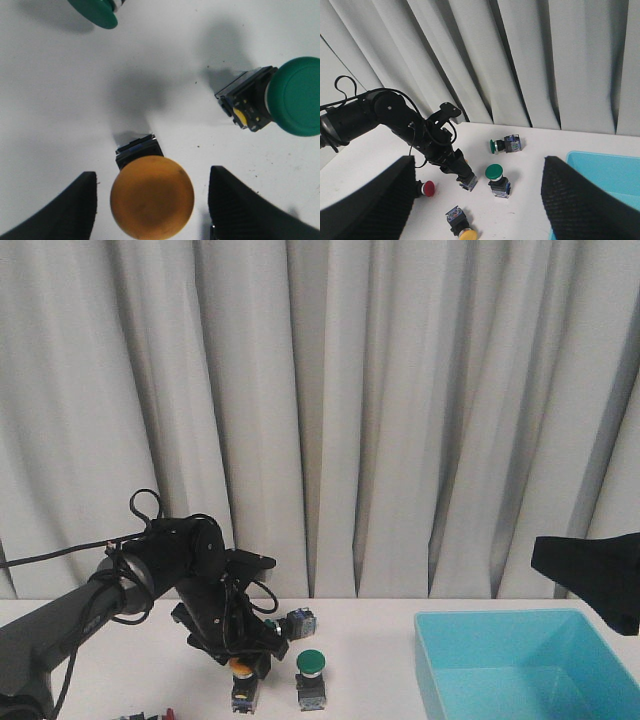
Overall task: Pick red and yellow buttons and place in box
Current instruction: 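Grasp the yellow-capped button with the left gripper and lift it, then hand the yellow button to the right gripper, grasping its body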
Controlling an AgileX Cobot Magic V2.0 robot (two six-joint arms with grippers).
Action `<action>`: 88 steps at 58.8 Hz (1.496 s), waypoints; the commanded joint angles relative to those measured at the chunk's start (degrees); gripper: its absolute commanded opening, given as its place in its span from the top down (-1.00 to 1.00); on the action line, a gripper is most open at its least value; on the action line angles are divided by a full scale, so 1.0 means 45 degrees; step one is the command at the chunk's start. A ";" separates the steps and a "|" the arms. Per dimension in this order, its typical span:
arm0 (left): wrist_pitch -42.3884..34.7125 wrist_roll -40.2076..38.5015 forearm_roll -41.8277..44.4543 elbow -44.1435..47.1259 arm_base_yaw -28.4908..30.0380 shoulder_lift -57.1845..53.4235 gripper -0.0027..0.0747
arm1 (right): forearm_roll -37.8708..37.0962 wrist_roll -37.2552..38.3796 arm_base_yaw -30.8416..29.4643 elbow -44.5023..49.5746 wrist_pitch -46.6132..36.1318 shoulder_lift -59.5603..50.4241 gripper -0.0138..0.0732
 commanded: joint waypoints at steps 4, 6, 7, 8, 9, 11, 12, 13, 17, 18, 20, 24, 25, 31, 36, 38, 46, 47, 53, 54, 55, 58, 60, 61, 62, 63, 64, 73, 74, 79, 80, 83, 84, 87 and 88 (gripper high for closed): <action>-0.0401 -0.0015 -0.0259 -0.0399 0.0018 -0.0909 -0.25 | 0.0514 -0.0137 -0.0062 -0.0402 -0.0465 -0.0134 -0.48; -0.0417 -0.0015 -0.0259 -0.0399 0.0018 -0.0909 -0.24 | 0.0514 -0.0137 -0.0062 -0.0402 -0.0465 -0.0134 -0.48; -0.0417 -0.0015 -0.0259 -0.0399 0.0018 -0.0909 -0.23 | 0.0514 -0.0137 -0.0062 -0.0402 -0.0477 -0.0134 -0.48; -0.0431 -0.0015 -0.0259 -0.0399 0.0018 -0.0909 -0.22 | 0.0514 -0.0137 -0.0062 -0.0402 -0.0477 -0.0134 -0.48; -0.0449 -0.0015 -0.0259 -0.0399 0.0018 -0.0909 -0.20 | 0.0514 -0.0137 -0.0062 -0.0402 -0.0477 -0.0134 -0.48; -0.0449 -0.0015 -0.0259 -0.0399 0.0018 -0.0909 -0.17 | 0.0514 -0.0137 -0.0062 -0.0402 -0.0477 -0.0134 -0.48; -0.0449 -0.0015 -0.0259 -0.0399 0.0018 -0.0909 -0.16 | 0.0514 -0.0137 -0.0062 -0.0402 -0.0477 -0.0134 -0.48; -0.0449 -0.0015 -0.0259 -0.0399 0.0018 -0.0909 -0.13 | 0.0514 -0.0137 -0.0062 -0.0402 -0.0477 -0.0134 -0.48; -0.0398 -0.0015 -0.0259 -0.0399 0.0018 -0.0909 -0.02 | 0.0514 -0.0137 -0.0062 -0.0402 -0.0477 -0.0134 -0.48; -0.0370 -0.0015 -0.0259 -0.0399 0.0018 -0.0909 0.03 | 0.0514 -0.0137 -0.0062 -0.0402 -0.0477 -0.0134 -0.48; -0.0358 -0.0015 -0.0259 -0.0399 0.0018 -0.0909 0.10 | 0.0514 -0.0137 -0.0062 -0.0402 -0.0477 -0.0134 -0.48; -0.0317 -0.0015 -0.0259 -0.0399 0.0018 -0.0909 0.28 | 0.0514 -0.0137 -0.0062 -0.0402 -0.0489 -0.0134 -0.48; -0.0300 -0.0015 -0.0259 -0.0399 0.0018 -0.0909 0.35 | 0.0514 -0.0137 -0.0062 -0.0402 -0.0501 -0.0134 -0.48; -0.0170 -0.0015 -0.0259 -0.0399 0.0018 -0.0909 0.67 | 0.0514 -0.0148 -0.0062 -0.0402 -0.0501 -0.0134 -0.48; 0.0004 -0.0015 -0.0259 -0.0399 0.0018 -0.0920 0.91 | 0.0514 -0.0186 -0.0062 -0.0402 -0.0464 -0.0134 -0.48; 0.0069 0.0002 -0.0247 -0.0399 0.0018 -0.0937 0.95 | 0.0514 -0.0202 -0.0062 -0.0402 -0.0464 -0.0134 -0.48; 0.0186 0.0003 -0.0247 -0.0399 0.0018 -0.1173 0.95 | 0.0514 -0.0547 -0.0062 -0.0402 -0.0464 -0.0134 -0.48; 0.0167 0.0003 -0.0247 -0.0399 0.0018 -0.1263 0.95 | 0.0514 -0.0566 -0.0062 -0.0402 -0.0464 -0.0134 -0.48; 0.0119 0.0003 -0.0247 -0.0399 0.0018 -0.1741 0.95 | 0.0529 -0.0845 -0.0062 -0.0402 -0.0475 -0.0134 -0.48; 0.0119 -0.0011 -0.0247 -0.0399 0.0018 -0.1857 0.95 | 0.0544 -0.0848 -0.0062 -0.0402 -0.0506 -0.0134 -0.48; 0.0119 -0.0011 -0.0247 -0.0399 0.0018 -0.1955 0.95 | 0.0565 -0.0848 -0.0062 -0.0402 -0.0532 -0.0134 -0.48; 0.0178 -0.0144 -0.0274 -0.0399 0.0018 -0.2290 0.95 | 0.0722 -0.1010 -0.0062 -0.0402 -0.0660 -0.0124 -0.48; 0.0231 -0.0166 -0.0386 -0.0399 0.0018 -0.2502 0.95 | 0.0854 -0.1329 -0.0062 -0.0402 -0.0724 -0.0090 -0.48; 0.0305 -0.0166 -0.0459 -0.0399 0.0018 -0.2616 0.95 | 0.0923 -0.1499 -0.0062 -0.0402 -0.0745 -0.0090 -0.48; 0.0360 -0.0150 -0.0592 -0.0399 0.0018 -0.2784 0.95 | 0.1044 -0.1768 -0.0062 -0.0402 -0.0792 -0.0077 -0.48; 0.0453 -0.0150 -0.0664 -0.0399 0.0018 -0.2896 0.95 | 0.1113 -0.1948 -0.0062 -0.0402 -0.0805 -0.0048 -0.48; 0.0517 -0.0150 -0.0755 -0.0399 0.0018 -0.3011 0.95 | 0.1222 -0.2134 -0.0062 -0.0402 -0.0818 -0.0026 -0.48; 0.1279 -0.0095 -0.1672 -0.0399 0.0018 -0.4361 0.95 | 0.2508 -0.5319 -0.0062 -0.0402 -0.0503 0.0464 -0.49; 0.1341 -0.0095 -0.1800 -0.0399 0.0018 -0.4490 0.95 | 0.2702 -0.5989 -0.0051 -0.0402 -0.0401 0.0531 -0.49; 0.1411 -0.0106 -0.2369 -0.0399 0.0005 -0.5201 0.95 | 0.4066 -0.8580 -0.0051 -0.0402 0.0516 0.0894 -0.49; 0.1411 -0.0106 -0.2572 -0.0399 0.0005 -0.5400 0.95 | 0.4275 -0.9222 -0.0051 -0.0402 0.0786 0.0990 -0.50; 0.1411 -0.0096 -0.2972 -0.0399 -0.0007 -0.5864 0.95 | 0.4976 -1.0283 -0.0051 -0.0402 0.1246 0.1214 -0.50; 0.1411 -0.0082 -0.3168 -0.0399 -0.0007 -0.6057 0.95 | 0.5268 -1.0662 -0.0051 -0.0402 0.1436 0.1319 -0.51; 0.1411 -0.0026 -0.3568 -0.0399 -0.0021 -0.6489 0.95 | 0.6008 -1.1245 -0.0051 -0.0402 0.1794 0.1577 -0.52; 0.1411 -0.0012 -0.3632 -0.0399 -0.0021 -0.6668 0.95 | 0.6183 -1.1349 -0.0051 -0.0402 0.1879 0.1687 -0.53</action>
